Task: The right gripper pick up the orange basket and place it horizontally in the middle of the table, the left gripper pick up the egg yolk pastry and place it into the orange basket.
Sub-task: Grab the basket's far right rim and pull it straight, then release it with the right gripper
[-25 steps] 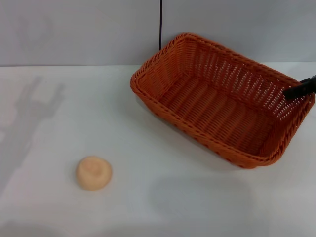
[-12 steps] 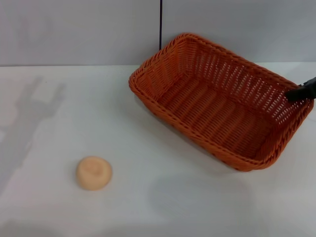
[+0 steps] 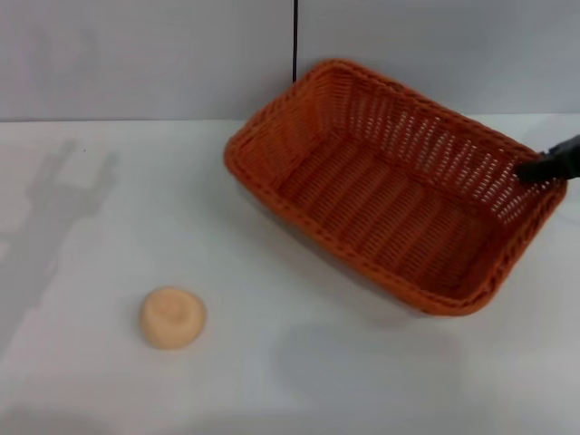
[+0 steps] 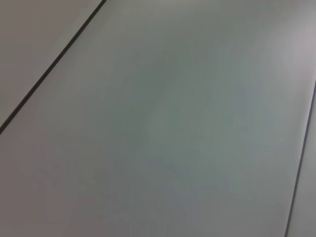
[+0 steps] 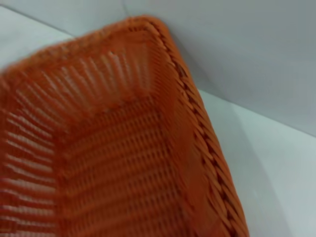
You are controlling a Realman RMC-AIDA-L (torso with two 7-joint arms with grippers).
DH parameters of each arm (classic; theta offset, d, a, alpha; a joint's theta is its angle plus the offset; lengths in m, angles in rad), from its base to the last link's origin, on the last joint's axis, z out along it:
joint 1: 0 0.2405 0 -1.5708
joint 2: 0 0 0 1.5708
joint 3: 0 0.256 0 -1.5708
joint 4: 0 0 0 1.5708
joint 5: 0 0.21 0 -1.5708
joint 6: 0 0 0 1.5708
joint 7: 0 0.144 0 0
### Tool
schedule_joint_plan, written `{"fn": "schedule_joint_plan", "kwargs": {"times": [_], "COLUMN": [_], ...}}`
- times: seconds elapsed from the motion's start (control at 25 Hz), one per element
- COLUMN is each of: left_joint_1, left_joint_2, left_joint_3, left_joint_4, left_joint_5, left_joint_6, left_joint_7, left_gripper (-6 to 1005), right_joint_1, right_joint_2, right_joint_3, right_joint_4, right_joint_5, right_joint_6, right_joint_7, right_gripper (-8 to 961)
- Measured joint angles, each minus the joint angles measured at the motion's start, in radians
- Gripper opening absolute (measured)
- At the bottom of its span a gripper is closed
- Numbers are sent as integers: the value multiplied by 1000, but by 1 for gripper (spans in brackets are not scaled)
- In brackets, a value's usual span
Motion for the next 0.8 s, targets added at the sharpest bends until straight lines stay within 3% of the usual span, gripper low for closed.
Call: {"fn": "schedule_joint_plan", "kwargs": {"times": [0.04,0.2,0.48,0.76,0.8], "left_joint_1": [0,-2,-3,-5,-5], "left_joint_2": [0,0,0,0,0], "left_joint_3": [0,0,0,-1,-1], "left_joint_4": [0,0,-2,-8,-9], "left_joint_5": [0,0,-1,-2,-2], "left_joint_6": [0,-3,-4,-8,-8], "left_joint_7": [0,-2,-4,-5,-5], "left_gripper": [800,800,800,799,799], "right_joint_1": [0,-31,-62,-61,-60], "right_joint_2": [0,-32,-41,-45,-53], "right_joint_3": [0,0,19,116,133], "right_joint_4": [0,-25,-86,-97,-99], "right_joint_5": [0,169,286,358,397], "right_joint_6": [0,-83,-160,-276,-311], "right_joint_7": [0,-12,-14,-61,-72], "right_gripper": [192,192,188,188,188]}}
